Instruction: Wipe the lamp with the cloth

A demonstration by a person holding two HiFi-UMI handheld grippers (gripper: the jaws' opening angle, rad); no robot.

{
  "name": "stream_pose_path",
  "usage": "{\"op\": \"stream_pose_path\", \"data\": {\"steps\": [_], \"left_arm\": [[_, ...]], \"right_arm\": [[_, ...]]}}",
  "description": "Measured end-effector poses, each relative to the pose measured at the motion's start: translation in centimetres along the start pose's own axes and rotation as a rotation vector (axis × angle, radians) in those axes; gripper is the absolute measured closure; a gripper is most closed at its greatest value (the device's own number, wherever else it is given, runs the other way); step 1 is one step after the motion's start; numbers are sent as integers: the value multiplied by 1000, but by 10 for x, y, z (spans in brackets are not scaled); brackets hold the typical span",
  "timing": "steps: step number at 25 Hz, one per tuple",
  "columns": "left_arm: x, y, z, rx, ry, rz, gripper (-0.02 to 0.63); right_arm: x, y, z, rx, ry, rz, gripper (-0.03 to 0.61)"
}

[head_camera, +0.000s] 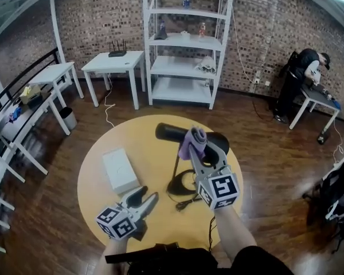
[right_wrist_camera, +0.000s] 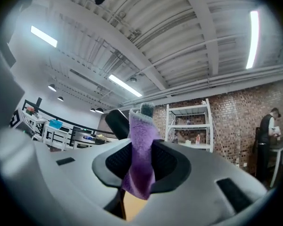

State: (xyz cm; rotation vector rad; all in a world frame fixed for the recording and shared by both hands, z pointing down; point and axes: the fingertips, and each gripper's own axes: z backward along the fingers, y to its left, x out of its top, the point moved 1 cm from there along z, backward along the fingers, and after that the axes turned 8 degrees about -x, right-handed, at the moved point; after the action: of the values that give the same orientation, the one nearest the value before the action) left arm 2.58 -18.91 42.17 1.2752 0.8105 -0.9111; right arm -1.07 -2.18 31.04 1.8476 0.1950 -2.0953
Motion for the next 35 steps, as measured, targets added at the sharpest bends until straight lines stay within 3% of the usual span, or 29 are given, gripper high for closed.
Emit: {"op": "stream_pose_path", "data": {"steps": [6,17,20,23,26,31,35], "left_arm": [[-14,-9,-9,-6,31,13,402],[-16,-5,-5,-13,69,20,402],[-12,-4,-3,-20,66,25,402],[-15,-5,-5,-31,69,31,402],[-17,-7,-11,-48,61,40,402],[-17,-12,-15,-66,51,42,402],[-12,-13,-14,-70,27,47,410]], "right_arm": [[-47,-35,17,-101,87,30,482],[-97,-61,47,-228,171,138,480],[-105,-73,52,-266,202,103,480],[-89,-97,57,-303,161,33,483],[-39,-97,45,-189,85,15,483],[57,-32,14,105,-23,-57,482],[79,17,-18,205,5,-59,482]]}}
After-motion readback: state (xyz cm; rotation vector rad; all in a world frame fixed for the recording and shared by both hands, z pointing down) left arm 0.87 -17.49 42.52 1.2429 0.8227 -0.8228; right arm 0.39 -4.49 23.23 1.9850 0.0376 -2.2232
